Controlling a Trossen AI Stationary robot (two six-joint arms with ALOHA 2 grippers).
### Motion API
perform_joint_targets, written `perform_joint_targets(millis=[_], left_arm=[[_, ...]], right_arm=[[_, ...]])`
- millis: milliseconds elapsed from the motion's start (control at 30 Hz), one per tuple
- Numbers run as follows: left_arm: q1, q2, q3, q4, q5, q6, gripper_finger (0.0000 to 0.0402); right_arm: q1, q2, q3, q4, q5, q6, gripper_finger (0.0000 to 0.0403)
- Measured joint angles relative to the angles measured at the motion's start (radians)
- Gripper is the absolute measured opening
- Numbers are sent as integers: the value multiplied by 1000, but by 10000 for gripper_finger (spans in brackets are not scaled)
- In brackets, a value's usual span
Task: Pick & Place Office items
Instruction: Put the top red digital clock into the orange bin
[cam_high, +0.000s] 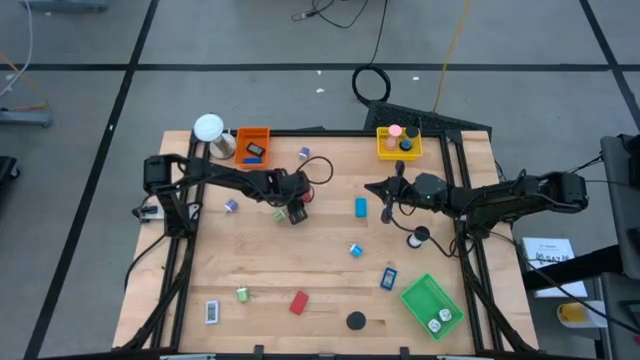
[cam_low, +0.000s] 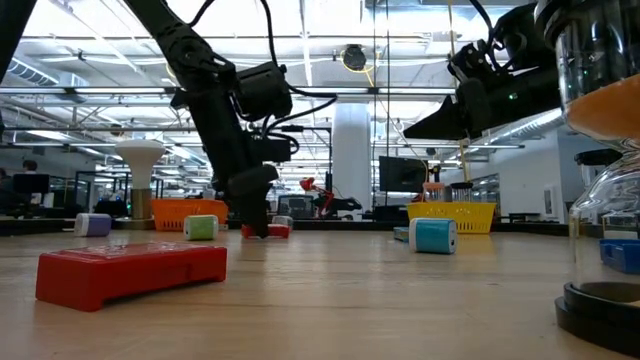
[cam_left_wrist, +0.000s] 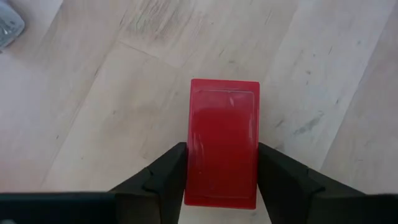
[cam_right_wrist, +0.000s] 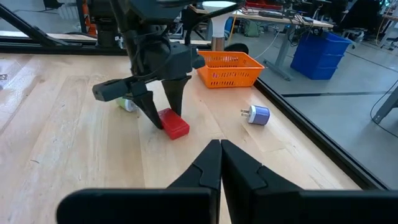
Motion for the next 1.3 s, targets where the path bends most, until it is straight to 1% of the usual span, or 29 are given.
perform_joint_targets(millis=[133, 400, 533, 600, 667, 933, 1033, 1133, 1200, 1300], left_arm=[[-1, -4, 0, 16, -11, 37, 187], [13, -7, 18, 57, -3, 102, 244], [23, -7, 18, 38, 1, 123, 255], [23, -7, 17, 30, 15, 123, 250], [23, -3, 17, 28, 18, 125, 235], [25, -5, 16, 25, 10, 160, 149], [38, -36, 16, 1, -7, 175, 148], [66, -107, 16, -64, -36, 175, 148], [90, -172, 15, -136, -81, 174, 148], [132, -283, 15, -226, -182, 180, 149]], right_arm=[[0, 0, 0, 0, 0, 0, 1], [0, 0, 0, 0, 0, -1, 1], [0, 0, 0, 0, 0, -2, 1], [0, 0, 0, 0, 0, -2, 1], [0, 0, 0, 0, 0, -2, 1], [0, 0, 0, 0, 0, 0, 0], [0, 0, 0, 0, 0, 0, 0], [0, 0, 0, -1, 0, 0, 0], [0, 0, 0, -1, 0, 0, 0], [0, 0, 0, -2, 0, 0, 0]])
